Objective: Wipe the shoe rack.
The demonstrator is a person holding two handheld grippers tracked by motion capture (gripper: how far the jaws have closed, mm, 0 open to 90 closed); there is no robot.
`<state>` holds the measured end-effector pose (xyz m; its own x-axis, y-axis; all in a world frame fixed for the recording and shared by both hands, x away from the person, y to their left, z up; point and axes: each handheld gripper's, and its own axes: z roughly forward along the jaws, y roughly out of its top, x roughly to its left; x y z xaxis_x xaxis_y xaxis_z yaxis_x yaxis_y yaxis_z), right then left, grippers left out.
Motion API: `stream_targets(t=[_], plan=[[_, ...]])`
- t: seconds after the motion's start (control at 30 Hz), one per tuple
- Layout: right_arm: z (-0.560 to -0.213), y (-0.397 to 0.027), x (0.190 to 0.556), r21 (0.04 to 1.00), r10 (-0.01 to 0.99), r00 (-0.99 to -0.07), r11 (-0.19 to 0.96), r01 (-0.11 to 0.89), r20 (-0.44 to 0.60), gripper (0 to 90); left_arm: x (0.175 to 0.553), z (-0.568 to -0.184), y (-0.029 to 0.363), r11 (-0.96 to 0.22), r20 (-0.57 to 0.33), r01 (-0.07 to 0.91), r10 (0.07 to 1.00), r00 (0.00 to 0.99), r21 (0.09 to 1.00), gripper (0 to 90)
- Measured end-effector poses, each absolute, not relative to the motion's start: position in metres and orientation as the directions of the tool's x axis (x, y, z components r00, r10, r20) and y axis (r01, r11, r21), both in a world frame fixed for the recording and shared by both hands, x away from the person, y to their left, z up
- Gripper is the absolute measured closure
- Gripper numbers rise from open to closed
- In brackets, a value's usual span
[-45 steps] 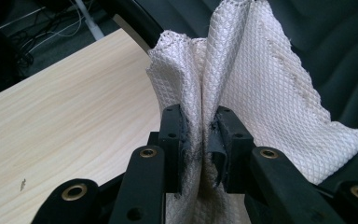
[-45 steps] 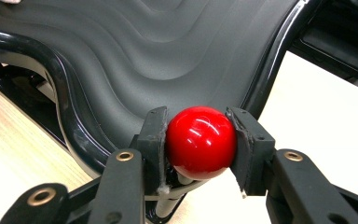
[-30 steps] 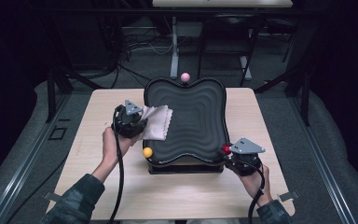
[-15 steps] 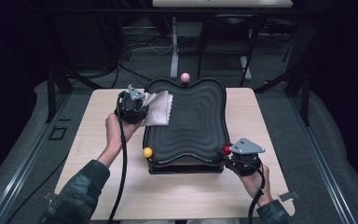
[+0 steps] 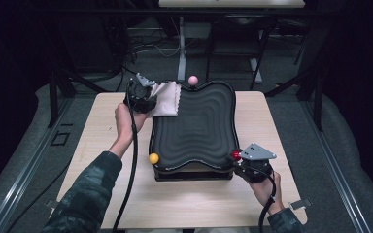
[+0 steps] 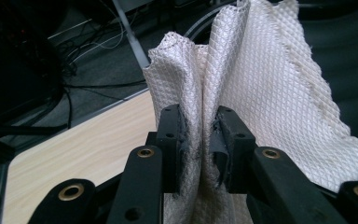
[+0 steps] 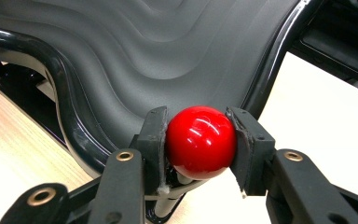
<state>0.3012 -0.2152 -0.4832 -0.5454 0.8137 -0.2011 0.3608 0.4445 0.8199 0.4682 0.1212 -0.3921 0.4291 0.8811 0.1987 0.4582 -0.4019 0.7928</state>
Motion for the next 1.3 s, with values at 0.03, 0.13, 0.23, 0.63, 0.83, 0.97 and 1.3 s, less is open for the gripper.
stream_targets(t=[0.03,0.13,0.23,0.63,0.83,0.97,1.3], plan=[[-0.483,-0.215,0.301,0.82,0.813,-0.546,0.445,0.361,-0.201,60.2,0.47,-0.391,0.121,-0.4,0.201,0.458,0.883,0.423,0.794,73.0],[-0.483,-0.215,0.301,0.82,0.813,-0.546,0.445,0.361,-0.201,60.2,0.476,-0.388,0.119,-0.395,0.2,0.465,0.888,0.414,0.792,73.0],[-0.483,-0.215,0.301,0.82,0.813,-0.546,0.445,0.36,-0.201,60.2,0.482,-0.385,0.117,-0.394,0.204,0.468,0.891,0.406,0.791,72.9],[-0.483,-0.215,0.301,0.82,0.813,-0.547,0.446,0.359,-0.202,60.2,0.501,-0.375,0.105,-0.375,0.21,0.472,0.907,0.365,0.798,72.6],[-0.483,-0.215,0.301,0.82,0.812,-0.547,0.446,0.359,-0.202,60.2,0.51,-0.369,0.092,-0.379,0.217,0.47,0.906,0.364,0.797,72.6],[-0.483,-0.215,0.301,0.82,0.812,-0.547,0.445,0.359,-0.202,60.2,0.512,-0.367,0.081,-0.389,0.221,0.467,0.901,0.374,0.794,72.4],[-0.483,-0.215,0.301,0.821,0.812,-0.547,0.446,0.358,-0.202,60.2,0.504,-0.368,0.053,-0.436,0.216,0.436,0.858,0.466,0.787,72.7]])
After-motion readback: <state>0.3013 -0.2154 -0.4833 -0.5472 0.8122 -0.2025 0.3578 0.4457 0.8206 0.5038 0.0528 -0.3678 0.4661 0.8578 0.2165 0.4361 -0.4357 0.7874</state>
